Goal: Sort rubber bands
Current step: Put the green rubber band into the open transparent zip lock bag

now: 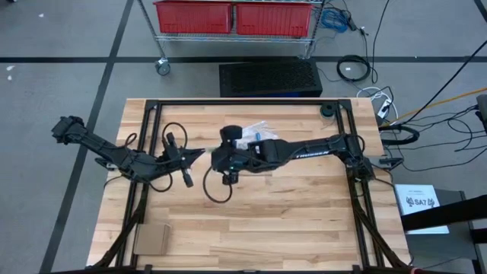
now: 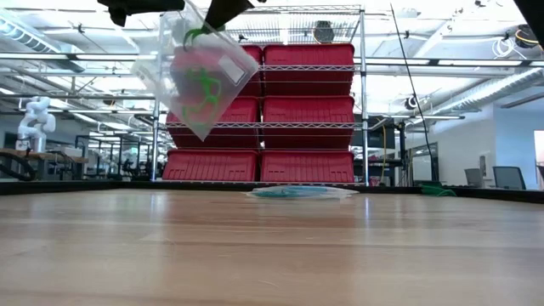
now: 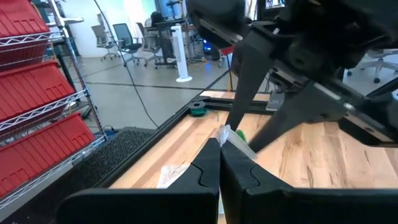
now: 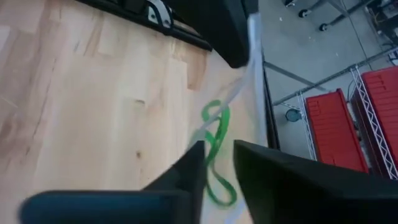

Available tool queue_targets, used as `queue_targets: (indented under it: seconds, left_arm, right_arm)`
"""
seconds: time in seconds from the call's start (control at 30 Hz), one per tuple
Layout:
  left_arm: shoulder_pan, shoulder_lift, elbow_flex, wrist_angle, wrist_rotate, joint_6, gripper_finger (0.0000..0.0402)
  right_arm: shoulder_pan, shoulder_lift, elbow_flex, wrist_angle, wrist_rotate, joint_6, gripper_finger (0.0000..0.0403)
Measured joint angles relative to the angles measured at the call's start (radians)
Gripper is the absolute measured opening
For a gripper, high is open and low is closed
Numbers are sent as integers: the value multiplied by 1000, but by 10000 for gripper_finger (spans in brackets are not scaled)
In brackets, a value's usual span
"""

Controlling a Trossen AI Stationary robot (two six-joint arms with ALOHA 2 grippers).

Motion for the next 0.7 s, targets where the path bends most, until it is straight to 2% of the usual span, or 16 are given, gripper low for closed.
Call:
queue_targets:
  seconds: [0.23,0.37,0.57,0.7]
  left_arm:
    - [0,0,0,0,2,0,0]
    - [0,0,0,-3,2,0,0]
    - [0,0,0,-35,2,3,0]
    - [1,1,0,-65,1,8,0]
  right_arm:
    - [11,0,0,12,0,19,155]
    - [18,-4,0,10,0,31,188]
    - [47,-46,0,-20,-1,67,189]
    - [93,-86,0,-124,-1,161,144]
